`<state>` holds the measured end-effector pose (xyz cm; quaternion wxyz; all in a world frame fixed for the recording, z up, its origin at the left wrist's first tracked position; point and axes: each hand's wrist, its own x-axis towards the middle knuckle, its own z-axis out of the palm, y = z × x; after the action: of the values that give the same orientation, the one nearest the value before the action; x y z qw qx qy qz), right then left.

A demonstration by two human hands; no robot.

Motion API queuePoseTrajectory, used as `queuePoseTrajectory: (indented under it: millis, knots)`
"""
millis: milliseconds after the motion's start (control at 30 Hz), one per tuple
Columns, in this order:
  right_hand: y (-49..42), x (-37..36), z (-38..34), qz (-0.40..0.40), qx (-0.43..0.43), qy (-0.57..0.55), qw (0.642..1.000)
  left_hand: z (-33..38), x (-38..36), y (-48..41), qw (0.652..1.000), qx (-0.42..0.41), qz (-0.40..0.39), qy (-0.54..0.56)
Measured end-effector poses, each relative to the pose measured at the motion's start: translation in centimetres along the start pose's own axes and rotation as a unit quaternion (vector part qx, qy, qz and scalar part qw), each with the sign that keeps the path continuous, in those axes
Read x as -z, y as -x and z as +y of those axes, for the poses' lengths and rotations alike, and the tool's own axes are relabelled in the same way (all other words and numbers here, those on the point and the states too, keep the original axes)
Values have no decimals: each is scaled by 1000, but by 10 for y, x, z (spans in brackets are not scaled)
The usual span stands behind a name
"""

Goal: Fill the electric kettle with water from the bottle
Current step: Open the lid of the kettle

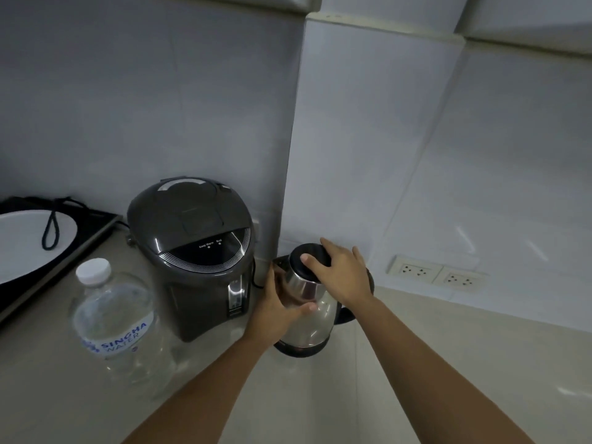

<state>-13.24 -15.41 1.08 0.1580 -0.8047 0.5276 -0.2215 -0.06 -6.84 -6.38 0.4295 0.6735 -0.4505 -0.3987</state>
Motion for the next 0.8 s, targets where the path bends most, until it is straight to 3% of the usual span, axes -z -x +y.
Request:
queuePoseTrajectory:
  millis: [433, 800]
  knots:
    - [0, -13, -2, 85, 32, 17, 996, -17, -7, -4, 999, 15, 22, -41]
    - [-3, 4, -5, 39, 112, 34, 992, -23, -10, -6, 999, 8, 27, -39]
